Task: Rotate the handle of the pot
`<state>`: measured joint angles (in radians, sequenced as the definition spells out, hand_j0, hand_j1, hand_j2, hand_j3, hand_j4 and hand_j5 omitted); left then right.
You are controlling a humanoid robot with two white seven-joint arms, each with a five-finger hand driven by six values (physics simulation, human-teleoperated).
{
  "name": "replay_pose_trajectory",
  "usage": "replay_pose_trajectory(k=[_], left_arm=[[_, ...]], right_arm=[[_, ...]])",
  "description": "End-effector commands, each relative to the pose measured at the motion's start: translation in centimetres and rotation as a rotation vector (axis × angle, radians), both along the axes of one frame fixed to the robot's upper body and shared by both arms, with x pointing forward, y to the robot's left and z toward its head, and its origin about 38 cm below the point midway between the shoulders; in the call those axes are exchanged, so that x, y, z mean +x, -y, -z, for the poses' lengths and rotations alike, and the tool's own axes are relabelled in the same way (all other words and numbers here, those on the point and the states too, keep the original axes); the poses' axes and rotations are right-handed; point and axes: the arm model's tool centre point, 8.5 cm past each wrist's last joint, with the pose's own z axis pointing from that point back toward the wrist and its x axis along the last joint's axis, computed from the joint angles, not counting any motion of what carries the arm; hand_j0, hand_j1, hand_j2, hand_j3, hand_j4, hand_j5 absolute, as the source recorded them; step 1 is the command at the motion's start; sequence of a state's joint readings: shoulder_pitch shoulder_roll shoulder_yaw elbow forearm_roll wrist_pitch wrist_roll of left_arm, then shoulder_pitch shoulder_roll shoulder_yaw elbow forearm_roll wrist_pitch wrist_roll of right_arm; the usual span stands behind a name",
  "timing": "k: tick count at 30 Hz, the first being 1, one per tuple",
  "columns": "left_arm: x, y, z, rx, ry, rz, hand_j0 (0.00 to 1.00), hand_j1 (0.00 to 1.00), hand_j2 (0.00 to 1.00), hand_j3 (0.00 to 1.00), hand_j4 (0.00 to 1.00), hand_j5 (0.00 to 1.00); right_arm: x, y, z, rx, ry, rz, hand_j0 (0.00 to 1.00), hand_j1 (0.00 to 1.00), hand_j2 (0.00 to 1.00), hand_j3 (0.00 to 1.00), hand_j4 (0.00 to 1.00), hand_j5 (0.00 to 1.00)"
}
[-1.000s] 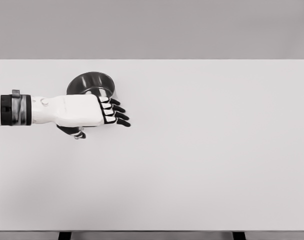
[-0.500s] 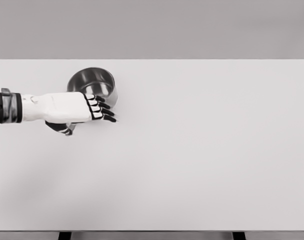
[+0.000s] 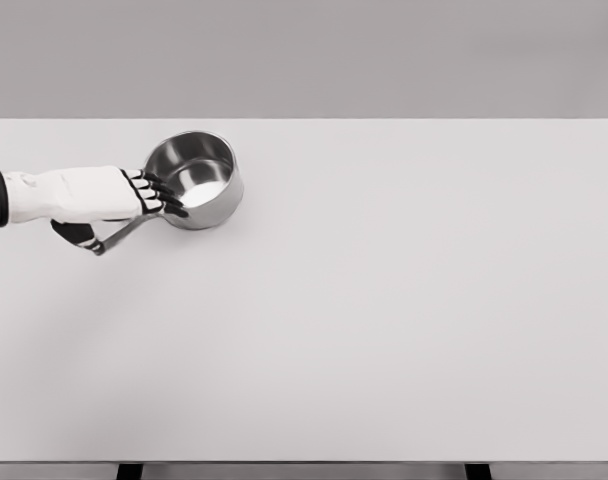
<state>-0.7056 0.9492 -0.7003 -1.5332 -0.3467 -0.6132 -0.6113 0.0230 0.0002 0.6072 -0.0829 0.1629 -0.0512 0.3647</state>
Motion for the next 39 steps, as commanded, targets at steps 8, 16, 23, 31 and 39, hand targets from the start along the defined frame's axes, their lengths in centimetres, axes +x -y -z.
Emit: replay_pose_trajectory(k=[8,16,23,31,39], left_arm=[[1.6,-2.7,0.7,-0.011,-0.026,-0.106,1.00,1.00,1.00,1.00,1.00,1.00],[4.0,-4.1,1.8,-0.044,-0.052,-0.196,1.00,1.00,1.00,1.00,1.00,1.00],[5.4,-5.0,2.8,-0.017,-0.060,-0.253,1.00,1.00,1.00,1.00,1.00,1.00],[7.4,-6.0,2.9,0.000,-0.056,-0.319,1.00,1.00,1.00,1.00,1.00,1.00],[7.3,-7.4,-1.8,-0.148,-0.014,-0.335,1.00,1.00,1.00,1.00,1.00,1.00]], right_arm=[[0.0,0.0,0.0,0.000,-0.001,0.000,1.00,1.00,1.00,1.00,1.00,1.00],[0.0,0.0,0.0,0.001,0.000,0.000,1.00,1.00,1.00,1.00,1.00,1.00],[0.0,0.0,0.0,0.000,-0.001,0.000,1.00,1.00,1.00,1.00,1.00,1.00],[0.0,0.0,0.0,0.000,-0.001,0.000,1.00,1.00,1.00,1.00,1.00,1.00],[0.0,0.0,0.0,0.001,0.000,0.000,1.00,1.00,1.00,1.00,1.00,1.00]])
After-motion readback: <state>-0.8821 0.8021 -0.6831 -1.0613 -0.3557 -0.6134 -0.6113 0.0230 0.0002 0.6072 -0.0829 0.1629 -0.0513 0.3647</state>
